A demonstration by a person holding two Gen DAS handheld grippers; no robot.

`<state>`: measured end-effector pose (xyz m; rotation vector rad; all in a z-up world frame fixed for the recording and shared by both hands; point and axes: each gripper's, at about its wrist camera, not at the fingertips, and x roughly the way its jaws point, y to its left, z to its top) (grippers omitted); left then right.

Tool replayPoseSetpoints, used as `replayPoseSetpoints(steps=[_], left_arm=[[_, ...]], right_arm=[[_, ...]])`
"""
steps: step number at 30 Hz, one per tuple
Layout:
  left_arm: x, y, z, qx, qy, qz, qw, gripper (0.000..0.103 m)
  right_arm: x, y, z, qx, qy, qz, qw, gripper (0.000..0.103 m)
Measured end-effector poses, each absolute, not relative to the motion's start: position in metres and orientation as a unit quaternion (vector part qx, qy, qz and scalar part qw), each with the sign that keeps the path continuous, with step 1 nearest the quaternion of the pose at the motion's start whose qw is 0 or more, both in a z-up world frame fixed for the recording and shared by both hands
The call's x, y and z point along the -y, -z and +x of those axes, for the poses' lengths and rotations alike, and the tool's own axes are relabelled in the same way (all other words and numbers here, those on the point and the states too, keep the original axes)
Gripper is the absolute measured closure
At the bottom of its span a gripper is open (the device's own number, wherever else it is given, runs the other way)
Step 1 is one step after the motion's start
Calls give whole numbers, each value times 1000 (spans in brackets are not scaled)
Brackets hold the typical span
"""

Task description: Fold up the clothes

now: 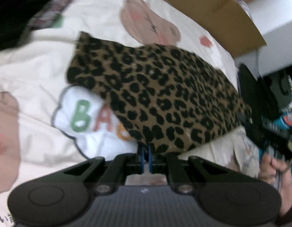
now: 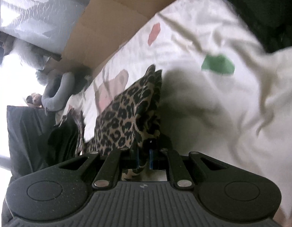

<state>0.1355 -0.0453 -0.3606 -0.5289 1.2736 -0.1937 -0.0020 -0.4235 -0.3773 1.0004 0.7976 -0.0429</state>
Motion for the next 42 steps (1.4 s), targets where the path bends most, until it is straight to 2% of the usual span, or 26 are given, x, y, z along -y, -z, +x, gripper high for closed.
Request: replayPoseSetpoints(steps=[7, 9, 15, 23, 27, 31, 42], left_arm=[[58, 356, 145, -601, 138, -228, 753, 94], [56, 355, 147, -599, 139, -223, 757, 91], [49, 347, 154, -589, 131, -205, 770, 89], [35, 340, 185, -549, 105, -196, 806, 51], [40, 340, 204, -538, 110, -172, 818, 48], [48, 342, 222, -528, 113, -163, 826, 41], [69, 357, 256, -503, 130, -166, 838, 34]], right_arm=[[448, 365, 10, -358, 34, 445, 820, 95], [456, 365, 17, -359, 39, 457, 813, 95], [472, 358, 37, -365, 45, 443, 818, 95], [495, 353, 61, -384, 43, 420, 822, 95], [506, 352, 74, -387, 47, 415, 822, 95], [514, 350, 86, -389, 49, 404, 826, 95], [528, 349, 115, -391, 63, 383, 835, 95]])
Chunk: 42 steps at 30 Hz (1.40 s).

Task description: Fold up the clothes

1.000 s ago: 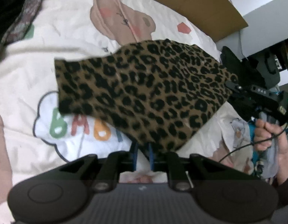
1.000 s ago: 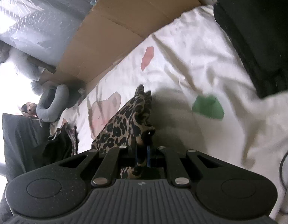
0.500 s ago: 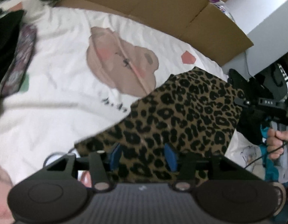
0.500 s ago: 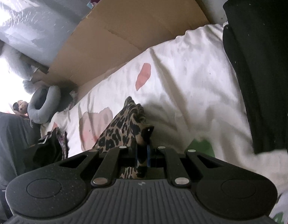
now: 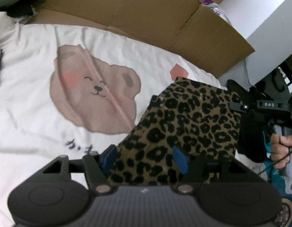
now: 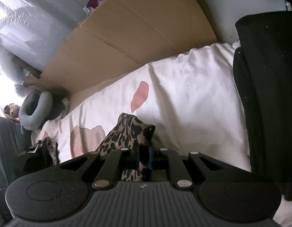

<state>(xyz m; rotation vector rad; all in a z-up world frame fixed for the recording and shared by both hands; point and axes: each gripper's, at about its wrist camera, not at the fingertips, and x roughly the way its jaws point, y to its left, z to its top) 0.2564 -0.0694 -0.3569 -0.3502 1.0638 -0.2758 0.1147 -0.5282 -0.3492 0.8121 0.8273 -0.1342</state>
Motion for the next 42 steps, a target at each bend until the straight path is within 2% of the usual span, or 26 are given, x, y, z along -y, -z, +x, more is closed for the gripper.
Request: replayPoseSetpoints(steps=[7, 11, 12, 22, 26, 29, 30, 32, 34, 37, 39, 41, 42], left_arm=[[92, 361, 266, -505, 145, -137, 840, 32], [98, 358, 268, -498, 147, -131, 845, 32], [101, 358, 269, -495, 148, -127, 847, 32], [111, 353, 290, -485, 154, -107, 854, 29], [118, 357, 295, -489, 165, -97, 851, 29], [122, 361, 297, -490, 177, -93, 848, 30], [124, 362, 297, -490, 182, -93, 847, 32], [126, 371, 299, -503, 186, -91, 839, 46], [125, 378, 300, -509, 182, -86, 837, 52], [121, 378, 300, -505, 195, -93, 835, 67], [118, 376, 300, -503, 199, -92, 836, 74], [113, 375, 301, -505, 191, -95, 836, 89], [110, 375, 302, -507, 188, -101, 835, 89]], right_arm=[[536, 354, 123, -381, 74, 368, 845, 93], [531, 361, 117, -374, 94, 342, 857, 72], [531, 363, 114, -375, 99, 343, 856, 69], [532, 364, 84, -364, 108, 382, 842, 64], [523, 365, 78, -368, 102, 391, 837, 58], [517, 368, 73, -373, 99, 399, 832, 57], [515, 370, 71, -374, 99, 402, 830, 57], [512, 373, 67, -376, 99, 409, 825, 57], [508, 378, 63, -382, 98, 418, 819, 57], [502, 388, 58, -393, 95, 425, 810, 57], [496, 393, 56, -399, 92, 429, 805, 57], [493, 397, 55, -403, 88, 433, 801, 57], [490, 399, 55, -405, 86, 436, 799, 57]])
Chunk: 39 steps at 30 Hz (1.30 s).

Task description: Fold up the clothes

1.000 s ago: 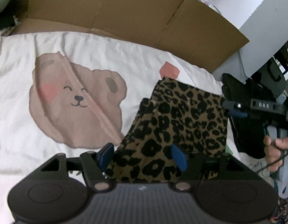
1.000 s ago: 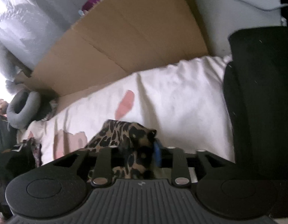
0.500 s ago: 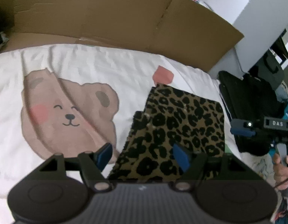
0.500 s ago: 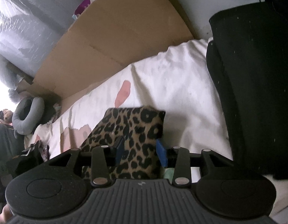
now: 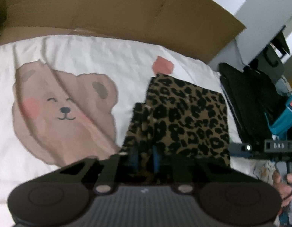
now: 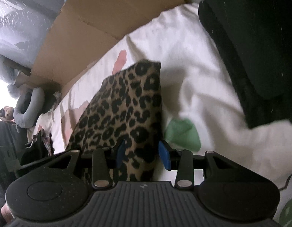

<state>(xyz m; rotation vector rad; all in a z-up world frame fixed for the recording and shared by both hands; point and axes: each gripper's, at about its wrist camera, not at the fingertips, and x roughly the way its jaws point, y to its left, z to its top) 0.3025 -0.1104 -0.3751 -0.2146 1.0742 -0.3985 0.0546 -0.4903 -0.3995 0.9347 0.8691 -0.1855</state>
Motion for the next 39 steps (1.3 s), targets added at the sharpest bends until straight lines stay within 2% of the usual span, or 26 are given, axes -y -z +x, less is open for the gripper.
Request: replayPoseSetpoints(steps=[11, 13, 14, 15, 19, 24, 28, 29, 32, 39], left_arm=[[104, 373, 298, -509, 179, -106, 835, 92], [104, 373, 297, -511, 178, -105, 835, 92], [104, 373, 296, -512, 177, -104, 834, 92], [103, 373, 296, -513, 175, -106, 834, 92], [101, 375, 295, -516, 168, -103, 834, 92], [103, 379, 295, -523, 162, -103, 831, 92], [103, 380, 293, -526, 157, -106, 829, 92], [103, 381, 293, -526, 156, -106, 829, 92], [104, 380, 294, -527, 154, -110, 828, 92], [102, 381, 295, -537, 146, -137, 819, 92]], right_arm=[[475, 416, 53, -403, 70, 470, 782, 59], [474, 415, 53, -402, 66, 468, 784, 72], [473, 415, 54, -404, 66, 465, 785, 84], [473, 415, 54, -405, 65, 465, 785, 87], [475, 416, 56, -407, 64, 466, 783, 85], [481, 423, 59, -398, 62, 485, 776, 65], [491, 440, 68, -379, 59, 530, 756, 65], [492, 443, 71, -374, 57, 538, 753, 67], [491, 442, 81, -378, 53, 531, 756, 97], [493, 412, 97, -391, 55, 471, 789, 99]])
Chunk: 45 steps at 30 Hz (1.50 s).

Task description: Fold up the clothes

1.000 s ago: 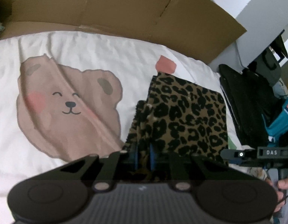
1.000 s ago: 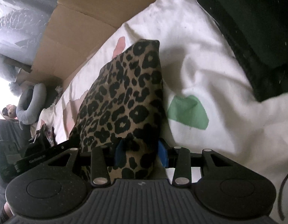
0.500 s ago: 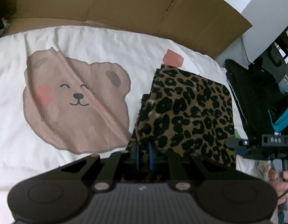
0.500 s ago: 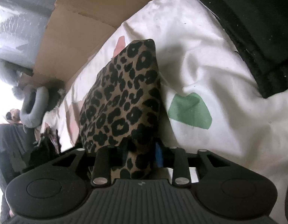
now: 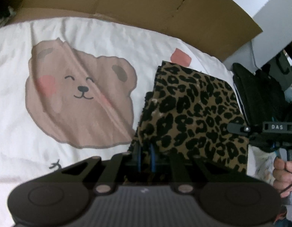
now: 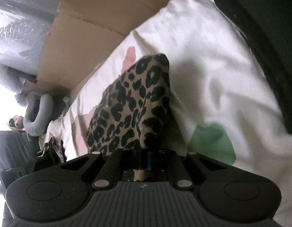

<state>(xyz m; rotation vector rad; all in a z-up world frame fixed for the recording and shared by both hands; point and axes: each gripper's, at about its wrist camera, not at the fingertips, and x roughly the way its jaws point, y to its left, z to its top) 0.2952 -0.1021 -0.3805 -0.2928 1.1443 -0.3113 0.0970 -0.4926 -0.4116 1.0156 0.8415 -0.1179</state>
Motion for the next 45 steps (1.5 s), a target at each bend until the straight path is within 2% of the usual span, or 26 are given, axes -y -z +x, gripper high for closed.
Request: replayPoseSetpoints(steps=[9, 11, 13, 14, 15, 17, 18, 19, 22, 25, 36, 45], left_arm=[[102, 386, 294, -546, 149, -176, 806, 92], [102, 384, 294, -545, 153, -168, 807, 89], [102, 379, 295, -544, 155, -150, 811, 80], [102, 375, 296, -543, 156, -140, 813, 69], [102, 371, 296, -541, 158, -130, 816, 64], [99, 365, 301, -534, 164, -135, 819, 47], [97, 362, 303, -530, 167, -137, 820, 44], [98, 360, 306, -527, 168, -137, 822, 40], [104, 358, 319, -523, 168, -134, 825, 38], [113, 362, 333, -524, 177, -135, 822, 30], [122, 398, 363, -553, 187, -167, 795, 30], [129, 404, 366, -555, 207, -181, 785, 29]], right_arm=[[505, 392, 107, -395, 62, 438, 805, 99], [506, 397, 110, -406, 69, 435, 801, 99], [507, 407, 111, -419, 70, 438, 792, 97], [507, 411, 111, -423, 70, 443, 787, 92], [509, 414, 109, -422, 69, 450, 784, 90], [510, 416, 106, -420, 64, 459, 781, 86], [510, 415, 105, -419, 61, 457, 782, 77], [509, 415, 104, -419, 60, 455, 783, 74], [508, 416, 101, -419, 57, 459, 781, 73], [508, 415, 100, -418, 55, 462, 780, 72], [507, 428, 101, -418, 42, 478, 772, 69], [508, 439, 104, -408, 33, 501, 763, 69]])
